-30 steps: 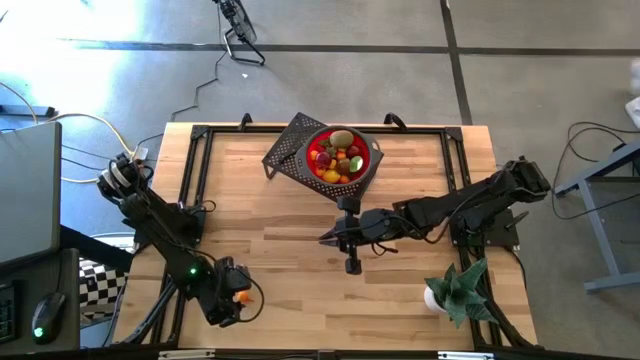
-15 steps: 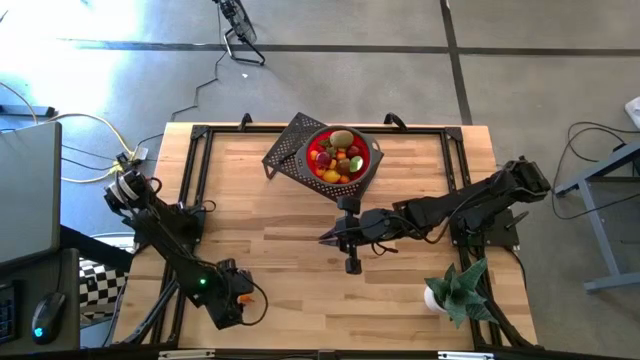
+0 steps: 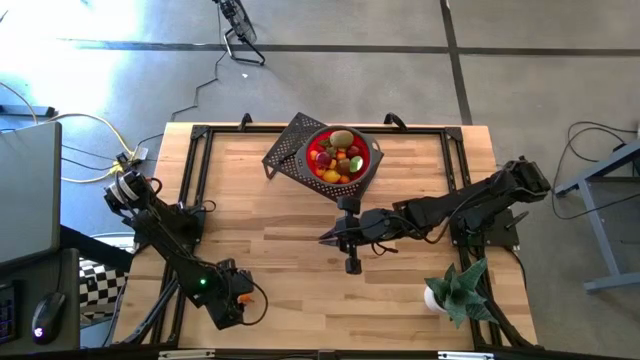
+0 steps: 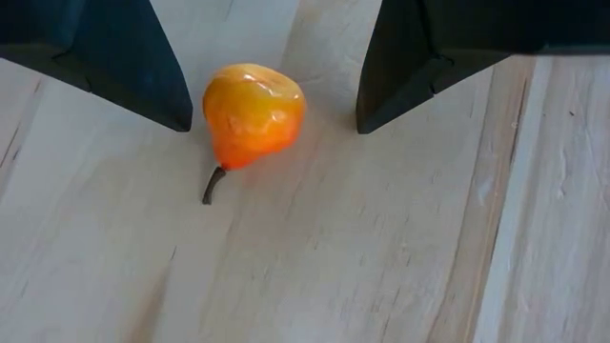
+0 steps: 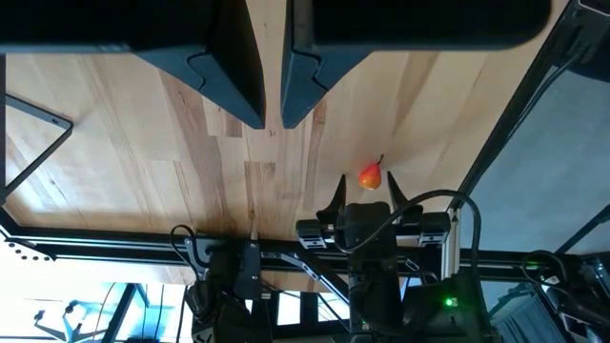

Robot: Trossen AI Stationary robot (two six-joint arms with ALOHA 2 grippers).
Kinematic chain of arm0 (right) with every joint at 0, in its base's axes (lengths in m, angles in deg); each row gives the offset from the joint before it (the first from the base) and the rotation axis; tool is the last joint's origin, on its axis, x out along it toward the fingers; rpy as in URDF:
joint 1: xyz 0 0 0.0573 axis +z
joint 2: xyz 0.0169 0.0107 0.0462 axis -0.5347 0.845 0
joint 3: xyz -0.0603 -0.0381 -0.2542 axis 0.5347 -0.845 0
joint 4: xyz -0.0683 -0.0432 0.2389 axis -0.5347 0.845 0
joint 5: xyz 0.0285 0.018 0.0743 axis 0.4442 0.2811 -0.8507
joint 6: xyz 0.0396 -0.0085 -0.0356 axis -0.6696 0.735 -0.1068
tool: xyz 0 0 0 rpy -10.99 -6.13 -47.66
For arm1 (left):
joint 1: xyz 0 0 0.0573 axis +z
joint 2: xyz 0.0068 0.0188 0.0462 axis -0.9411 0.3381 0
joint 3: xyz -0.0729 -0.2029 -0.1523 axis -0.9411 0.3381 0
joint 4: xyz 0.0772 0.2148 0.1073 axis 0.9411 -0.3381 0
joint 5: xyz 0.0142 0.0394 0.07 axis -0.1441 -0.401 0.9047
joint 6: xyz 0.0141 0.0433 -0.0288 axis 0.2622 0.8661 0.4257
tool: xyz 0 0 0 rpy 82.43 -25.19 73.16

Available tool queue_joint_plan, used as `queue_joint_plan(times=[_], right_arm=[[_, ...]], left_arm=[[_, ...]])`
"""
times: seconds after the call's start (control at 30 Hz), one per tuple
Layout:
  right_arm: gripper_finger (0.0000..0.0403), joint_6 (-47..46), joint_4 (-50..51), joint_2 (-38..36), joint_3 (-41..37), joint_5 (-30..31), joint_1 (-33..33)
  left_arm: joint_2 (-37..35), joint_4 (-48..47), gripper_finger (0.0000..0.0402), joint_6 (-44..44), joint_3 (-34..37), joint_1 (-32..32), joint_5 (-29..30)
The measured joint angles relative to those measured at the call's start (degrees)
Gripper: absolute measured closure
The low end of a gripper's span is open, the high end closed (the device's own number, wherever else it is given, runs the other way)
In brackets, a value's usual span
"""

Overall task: Pick & Place Fruit
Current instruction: Put the pear into the strainer bowl on the shelf

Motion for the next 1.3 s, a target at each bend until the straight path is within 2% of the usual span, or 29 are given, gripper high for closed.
queue_joint_plan(times=[0.2, 0.53, 0.77, 1.3], right_arm=[[0.0372, 0.02, 0.00, -0.02, 0.00, 0.00, 0.00], [0.0372, 0.02, 0.00, -0.02, 0.00, 0.00, 0.00], [0.0372, 0.05, 0.00, -0.02, 0.00, 0.00, 0.00], [0.0372, 0.47, 0.04, -0.02, 0.00, 0.00, -0.02]], left_arm=[[0.02, 0.23, 0.0118, 0.19, 0.00, 0.00, 0.04], [0.09, 2.44, 0.0226, 1.41, 0.04, 0.00, -0.26], [0.09, 5.73, 0.0269, 1.40, 0.04, 0.00, -2.25], [0.09, 7.62, 0.0271, 1.35, 0.04, 0.00, -2.06]])
